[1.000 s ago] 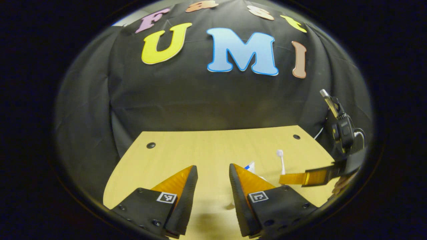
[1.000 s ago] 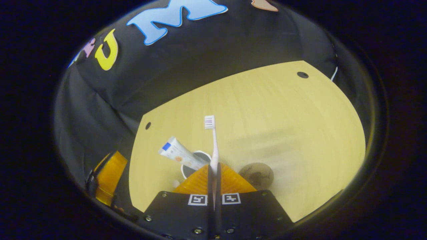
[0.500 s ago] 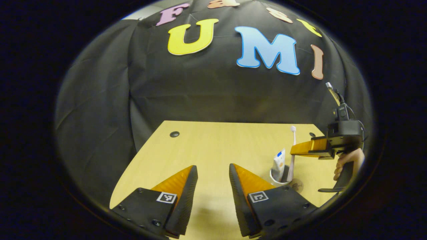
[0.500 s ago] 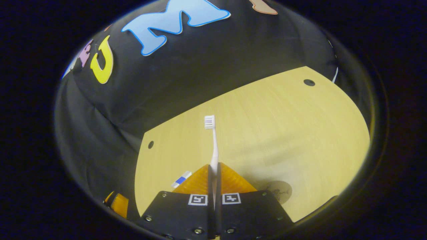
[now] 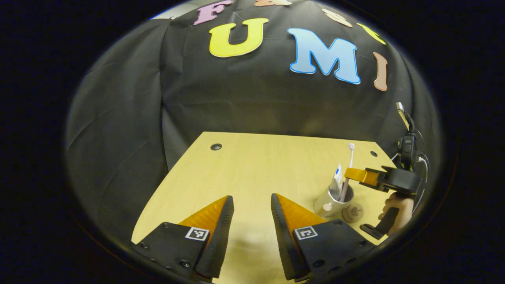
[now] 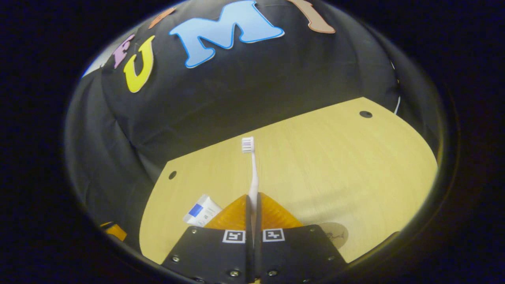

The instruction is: Put the toothbrush and toothpaste on the desktop into the cup, then pick up the cup and place it on the coaster on the desktop.

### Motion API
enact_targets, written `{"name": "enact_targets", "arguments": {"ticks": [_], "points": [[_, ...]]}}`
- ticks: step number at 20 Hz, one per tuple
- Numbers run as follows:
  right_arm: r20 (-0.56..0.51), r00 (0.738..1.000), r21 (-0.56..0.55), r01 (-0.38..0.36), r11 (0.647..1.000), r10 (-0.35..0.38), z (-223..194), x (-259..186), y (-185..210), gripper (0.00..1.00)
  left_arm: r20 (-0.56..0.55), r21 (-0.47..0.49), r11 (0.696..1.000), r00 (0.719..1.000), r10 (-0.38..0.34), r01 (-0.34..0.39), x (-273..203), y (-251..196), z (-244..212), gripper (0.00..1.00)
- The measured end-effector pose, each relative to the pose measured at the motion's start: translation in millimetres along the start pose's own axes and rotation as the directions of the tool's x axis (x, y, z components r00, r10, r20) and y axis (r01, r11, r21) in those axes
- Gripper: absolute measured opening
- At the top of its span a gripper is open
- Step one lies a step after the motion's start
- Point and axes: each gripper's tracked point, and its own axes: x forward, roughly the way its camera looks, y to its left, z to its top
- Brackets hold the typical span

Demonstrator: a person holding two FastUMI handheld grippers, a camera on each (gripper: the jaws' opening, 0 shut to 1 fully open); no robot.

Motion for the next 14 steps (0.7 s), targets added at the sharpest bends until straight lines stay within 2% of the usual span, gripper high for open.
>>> {"name": "enact_targets", "arguments": {"ticks": [3, 5, 10, 11, 12, 13, 14], "points": [[0.054, 0.999, -0.038, 0.004, 0.999, -0.002, 0, -1, 0, 0.02, -0.004, 0.006, 1.000, 1.000, -0.013, 0.013, 1, -6, -4, 0.62], [0.082, 0.997, -0.079, 0.010, 0.997, -0.003, 0, -3, -1, 0.03, -0.005, 0.011, 1.000, 1.000, -0.026, 0.026, 5, -13, -7, 0.64], [0.129, 0.991, -0.164, 0.056, 0.985, -0.035, 0, -2, -4, 0.03, -0.013, 0.053, 0.998, 0.999, -0.045, 0.045, 9, -27, -15, 0.62], [0.104, 0.994, -0.184, 0.047, 0.982, -0.028, -9, -3, -3, 0.06, -0.015, 0.062, 0.997, 0.999, -0.049, 0.049, 9, -31, -18, 0.62], [0.076, 0.996, -0.204, 0.062, 0.977, -0.048, -18, -2, -10, 0.19, -0.017, 0.068, 0.996, 0.998, -0.054, 0.055, 9, -34, -20, 0.62], [0.078, 0.996, -0.208, 0.054, 0.977, -0.039, -22, -7, -11, 0.19, -0.022, 0.073, 0.995, 0.998, -0.061, 0.062, 8, -37, -23, 0.62], [0.088, 0.996, -0.204, 0.050, 0.978, -0.033, -23, -13, -10, 0.30, -0.028, 0.078, 0.995, 0.997, -0.067, 0.069, 8, -40, -26, 0.63]]}}
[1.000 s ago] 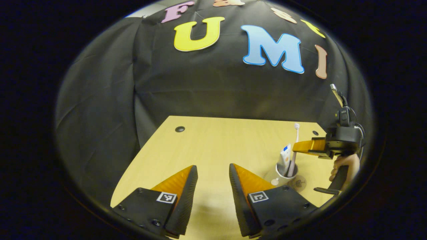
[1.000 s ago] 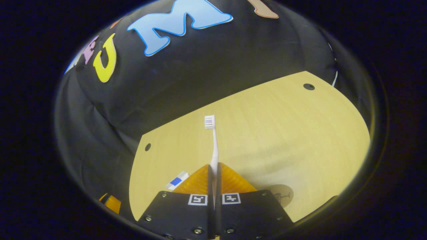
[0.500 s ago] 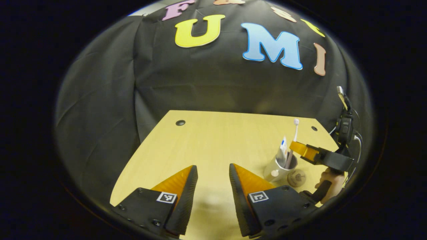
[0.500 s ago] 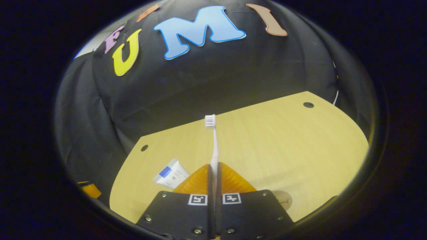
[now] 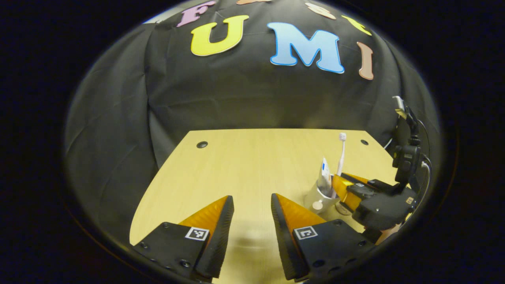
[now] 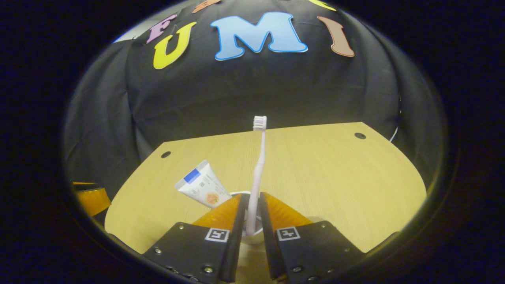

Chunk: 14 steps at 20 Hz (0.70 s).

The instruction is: Put the toothbrush and toothpaste on the desktop into the cup, then pick up the cup and place it on the coaster on the desktop.

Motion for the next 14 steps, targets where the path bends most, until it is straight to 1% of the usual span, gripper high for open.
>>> {"name": "enact_targets", "arguments": {"ticks": [1, 2, 5, 8, 10, 12, 14], "points": [[0.008, 1.000, -0.001, -0.001, 1.000, 0.001, 0, -7, 1, 0.36, -0.005, 0.005, 1.000, 1.000, -0.005, 0.005, 0, -2, -2, 0.63], [0.009, 1.000, -0.011, -0.005, 1.000, 0.005, -1, -14, 2, 0.45, -0.009, 0.007, 1.000, 1.000, -0.010, 0.010, 1, -5, -4, 0.63], [-0.012, 1.000, -0.041, -0.021, 0.999, 0.021, -9, -21, 5, 0.44, -0.021, 0.006, 1.000, 1.000, -0.020, 0.020, 4, -14, -9, 0.63], [-0.011, 1.000, -0.029, -0.004, 1.000, 0.004, -7, -31, -5, 0.45, -0.027, 0.012, 0.999, 0.999, -0.042, 0.042, 4, -23, -9, 0.63], [-0.010, 1.000, -0.015, 0.013, 1.000, -0.013, -6, -39, -19, 0.45, -0.031, 0.024, 0.998, 0.997, -0.065, 0.066, 6, -30, -7, 0.63], [-0.021, 0.999, -0.001, 0.034, 0.999, -0.034, -7, -47, -38, 0.45, -0.049, 0.036, 0.992, 0.991, -0.122, 0.124, 11, -44, -6, 0.63], [-0.032, 0.998, 0.013, 0.063, 0.998, -0.063, -8, -56, -58, 0.45, -0.079, 0.064, 0.976, 0.976, -0.202, 0.207, 13, -62, -6, 0.63]]}}
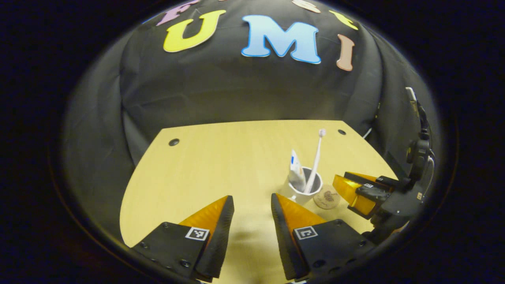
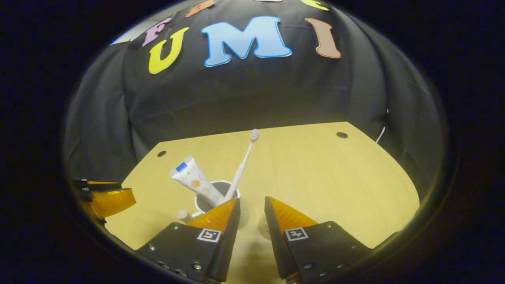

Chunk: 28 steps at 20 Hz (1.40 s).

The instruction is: Put the toothbrush and toothpaste on the desktop into the cup, then pick up the cup and place it on the coaster on the desktop.

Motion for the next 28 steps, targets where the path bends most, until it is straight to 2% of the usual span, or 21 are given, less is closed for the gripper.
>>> {"name": "enact_targets", "arguments": {"ticks": [2, 4, 6, 9, 11, 12, 13, 16, 17, 18, 21, 25, 26, 28], "points": [[-0.018, 0.999, 0.013, 0.029, 0.999, -0.029, -5, -8, -21, 0.45, -0.032, 0.058, 0.995, 0.997, -0.076, 0.077, 6, -13, 3, 0.62], [-0.041, 0.997, 0.023, 0.060, 0.998, -0.059, -14, -15, -40, 0.45, -0.091, 0.124, 0.978, 0.984, -0.155, 0.166, 13, -27, -1, 0.63], [-0.058, 0.995, 0.038, 0.086, 0.996, -0.084, -20, -22, -56, 0.45, -0.169, 0.192, 0.948, 0.960, -0.222, 0.253, 20, -39, -10, 0.63], [-0.079, 0.990, 0.057, 0.124, 0.991, -0.120, -28, -30, -75, 0.45, -0.288, 0.291, 0.895, 0.923, -0.255, 0.338, 33, -48, -26, 0.63], [-0.089, 0.987, 0.075, 0.143, 0.987, -0.136, -32, -34, -84, 0.45, -0.353, 0.322, 0.871, 0.900, -0.254, 0.372, 38, -53, -32, 0.64], [-0.097, 0.985, 0.086, 0.149, 0.985, -0.141, -33, -35, -87, 0.45, -0.382, 0.326, 0.867, 0.891, -0.244, 0.377, 43, -52, -36, 0.66], [-0.100, 0.984, 0.095, 0.156, 0.983, -0.146, -34, -37, -91, 0.45, -0.404, 0.329, 0.864, 0.884, -0.236, 0.381, 51, -51, -41, 0.63], [-0.110, 0.980, 0.115, 0.180, 0.977, -0.168, -38, -41, -100, 0.45, -0.446, 0.327, 0.863, 0.868, -0.217, 0.384, 70, -50, -50, 0.64], [-0.115, 0.978, 0.122, 0.188, 0.975, -0.174, -39, -42, -104, 0.45, -0.467, 0.332, 0.860, 0.859, -0.207, 0.388, 73, -49, -54, 0.62], [-0.122, 0.976, 0.130, 0.197, 0.972, -0.181, -41, -43, -107, 0.44, -0.486, 0.340, 0.856, 0.852, -0.194, 0.390, 77, -47, -56, 0.64], [-0.146, 0.969, 0.153, 0.221, 0.963, -0.200, -47, -45, -116, 0.45, -0.512, 0.370, 0.840, 0.842, -0.172, 0.397, 88, -48, -58, 0.62], [-0.172, 0.961, 0.170, 0.247, 0.954, -0.218, -55, -45, -125, 0.45, -0.531, 0.409, 0.818, 0.835, -0.147, 0.405, 101, -48, -61, 0.65], [-0.176, 0.959, 0.171, 0.251, 0.953, -0.222, -56, -44, -127, 0.45, -0.544, 0.410, 0.815, 0.827, -0.142, 0.410, 103, -48, -64, 0.62], [-0.188, 0.956, 0.170, 0.256, 0.952, -0.224, -59, -44, -128, 0.45, -0.559, 0.416, 0.809, 0.818, -0.132, 0.415, 108, -46, -69, 0.64]]}}
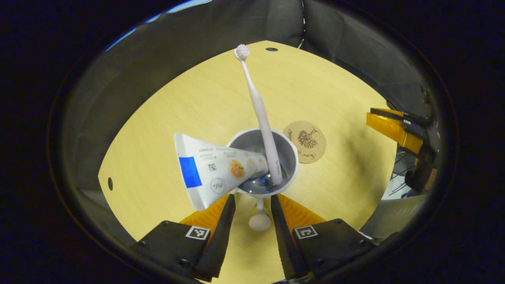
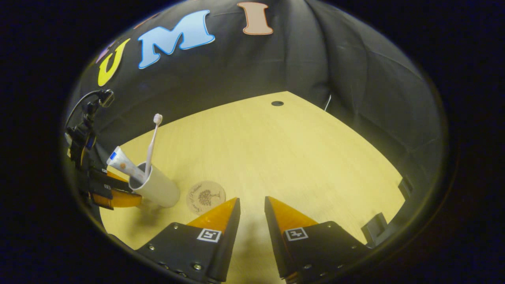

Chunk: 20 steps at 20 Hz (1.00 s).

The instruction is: Put the toothbrush and toothpaste on the desktop into the cup, then pick up the cup and place it on the coaster on the desktop.

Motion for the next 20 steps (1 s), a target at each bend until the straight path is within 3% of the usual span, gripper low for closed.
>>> {"name": "enact_targets", "arguments": {"ticks": [8, 12, 20], "points": [[-0.063, 0.998, -0.011, 0.003, 1.000, -0.004, -19, 5, 1, 0.45, -0.020, 0.016, 1.000, 1.000, -0.004, 0.004, 19, -2, -4, 0.64], [-0.090, 0.996, 0.000, 0.004, 1.000, -0.004, -29, 6, 0, 0.45, -0.020, -0.002, 1.000, 1.000, -0.009, 0.009, 23, -7, -9, 0.36], [-0.105, 0.994, 0.002, 0.012, 1.000, -0.012, -31, 16, -1, 0.45, 0.062, -0.023, 1.000, 0.998, 0.001, 0.001, 31, -13, -3, 0.35]]}}
